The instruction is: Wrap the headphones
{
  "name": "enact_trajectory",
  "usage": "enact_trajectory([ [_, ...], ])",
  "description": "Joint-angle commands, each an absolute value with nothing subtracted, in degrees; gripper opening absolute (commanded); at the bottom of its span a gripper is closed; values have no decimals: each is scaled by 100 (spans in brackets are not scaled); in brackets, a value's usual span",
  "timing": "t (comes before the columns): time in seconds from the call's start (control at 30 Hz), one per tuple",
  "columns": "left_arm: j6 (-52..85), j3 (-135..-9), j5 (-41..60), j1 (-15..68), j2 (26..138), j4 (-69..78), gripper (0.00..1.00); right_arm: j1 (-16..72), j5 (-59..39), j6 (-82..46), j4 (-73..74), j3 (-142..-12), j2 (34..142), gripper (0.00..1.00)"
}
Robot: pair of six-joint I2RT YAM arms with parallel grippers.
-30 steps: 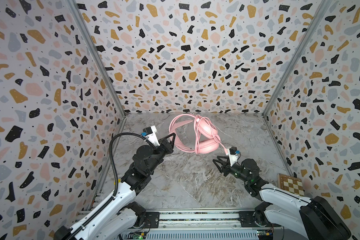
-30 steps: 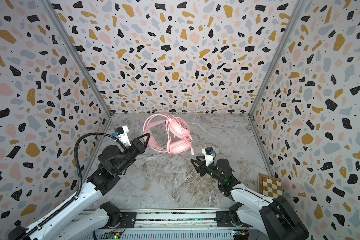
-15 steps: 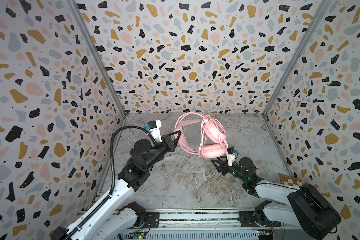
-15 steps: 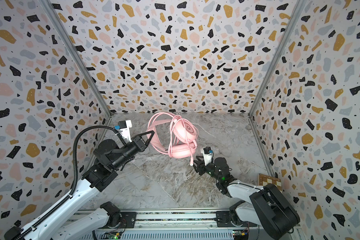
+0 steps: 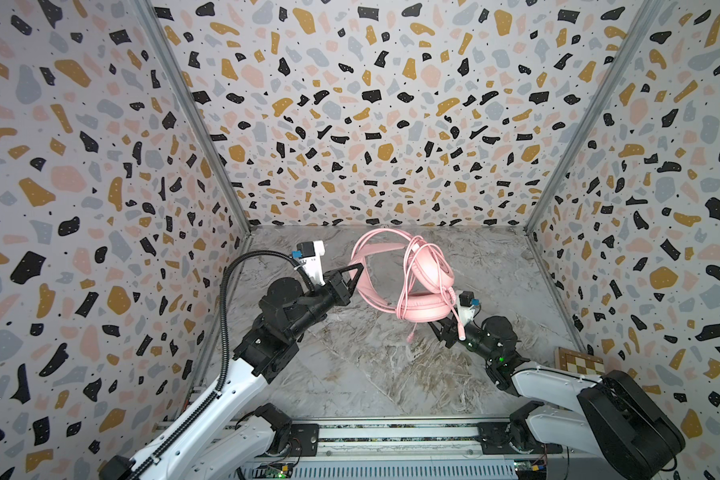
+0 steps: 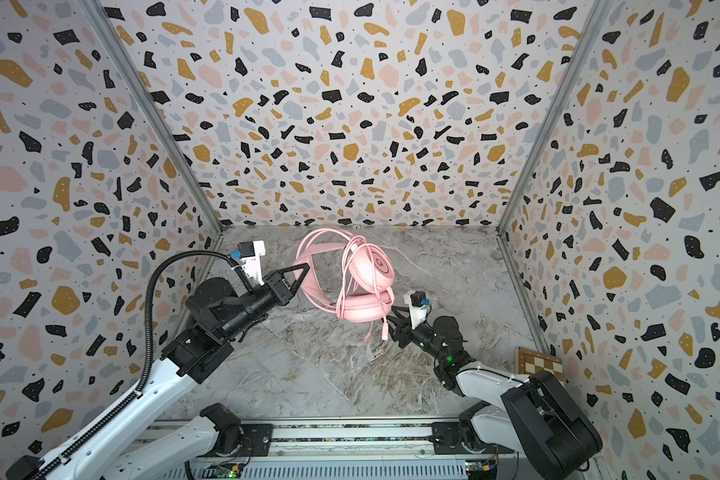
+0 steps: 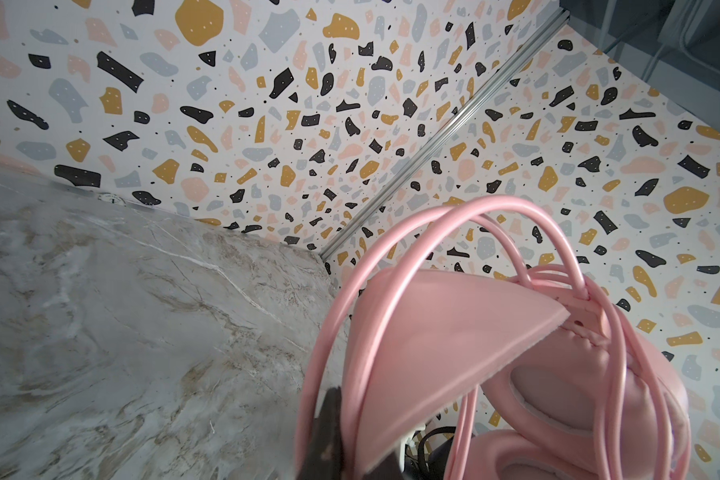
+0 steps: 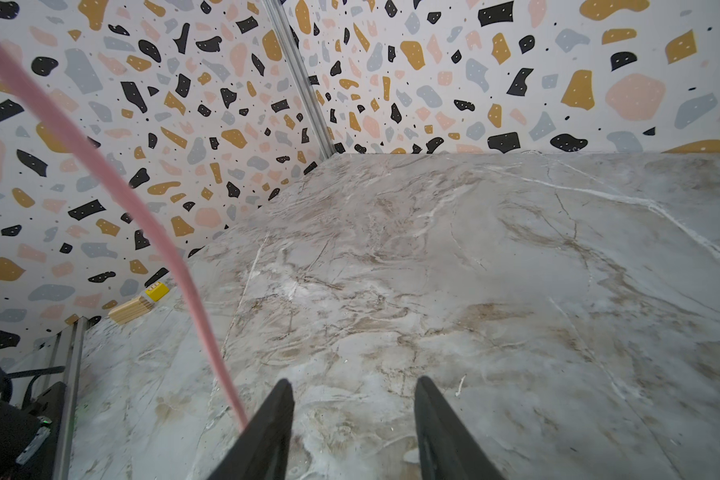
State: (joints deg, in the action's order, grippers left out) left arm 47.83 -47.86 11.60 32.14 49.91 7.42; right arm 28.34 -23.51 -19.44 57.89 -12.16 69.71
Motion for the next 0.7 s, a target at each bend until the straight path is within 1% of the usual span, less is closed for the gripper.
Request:
enact_trajectory([
  [0.0,4909,-5045,1288,3190,4905,1503,0,2830,-2887,-2061,6253,-1237,7161,49],
  [0.1,4888,-5084,1314,3190,4941,1490,0,2859,-3201,-2266,6543,-1241,7369,49],
  [0.23,4855,-5140,1315,3191,4949,1478,0,2898,-3322,-2424,6635,-1166,7365,49],
  [0.5,4773,-5212,1303,3190,4948,1323,0,2881,-2669,-2185,5846,-1082,6810,49],
  [0.67,4788,-5229,1304,3191,4949,1344,0,2880,-2650,-2145,5783,-1077,6758,49],
])
